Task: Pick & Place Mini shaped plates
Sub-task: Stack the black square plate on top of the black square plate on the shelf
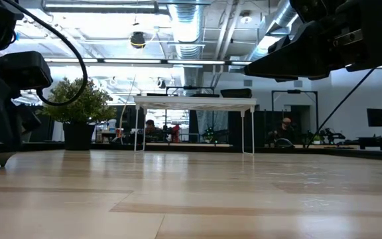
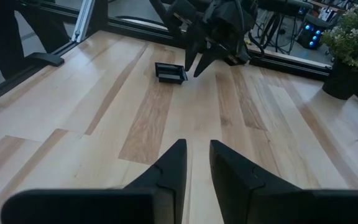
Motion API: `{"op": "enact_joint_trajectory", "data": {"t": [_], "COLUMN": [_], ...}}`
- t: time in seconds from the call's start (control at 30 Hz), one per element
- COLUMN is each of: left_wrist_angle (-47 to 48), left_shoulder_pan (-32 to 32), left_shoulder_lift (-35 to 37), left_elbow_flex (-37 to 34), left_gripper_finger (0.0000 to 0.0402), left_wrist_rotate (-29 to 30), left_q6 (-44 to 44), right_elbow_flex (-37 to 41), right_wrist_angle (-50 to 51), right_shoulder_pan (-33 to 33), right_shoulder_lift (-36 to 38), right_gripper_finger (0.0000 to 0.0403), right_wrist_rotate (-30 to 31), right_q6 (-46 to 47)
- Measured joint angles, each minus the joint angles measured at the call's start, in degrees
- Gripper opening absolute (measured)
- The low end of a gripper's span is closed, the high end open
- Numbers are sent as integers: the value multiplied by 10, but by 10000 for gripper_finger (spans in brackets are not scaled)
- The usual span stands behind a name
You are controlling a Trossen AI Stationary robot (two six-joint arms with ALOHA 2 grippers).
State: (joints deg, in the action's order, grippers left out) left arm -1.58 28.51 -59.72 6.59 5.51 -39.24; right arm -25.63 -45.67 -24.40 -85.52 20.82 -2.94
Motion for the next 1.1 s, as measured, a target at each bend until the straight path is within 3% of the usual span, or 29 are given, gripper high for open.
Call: {"op": "enact_joint_trajectory", "data": {"t": [0.3,0.53,1.1], "left_wrist_angle": [-3,-18,-57], "left_shoulder_pan": [0,0,0], "left_shoulder_lift": [-2,-46,-68], "left_elbow_flex": [0,0,0], "left_gripper_finger": [97,97,93], "left_wrist_rotate": [0,0,-49], "left_q6": [-3,-7,-5], "right_elbow_flex": [0,0,0], "right_wrist_angle": [0,0,4], "right_shoulder_pan": [0,0,0], "right_shoulder_lift": [0,0,0], "right_gripper_finger": [65,65,65], "right_wrist_rotate": [0,0,0], "right_q6": [0,0,0]}}
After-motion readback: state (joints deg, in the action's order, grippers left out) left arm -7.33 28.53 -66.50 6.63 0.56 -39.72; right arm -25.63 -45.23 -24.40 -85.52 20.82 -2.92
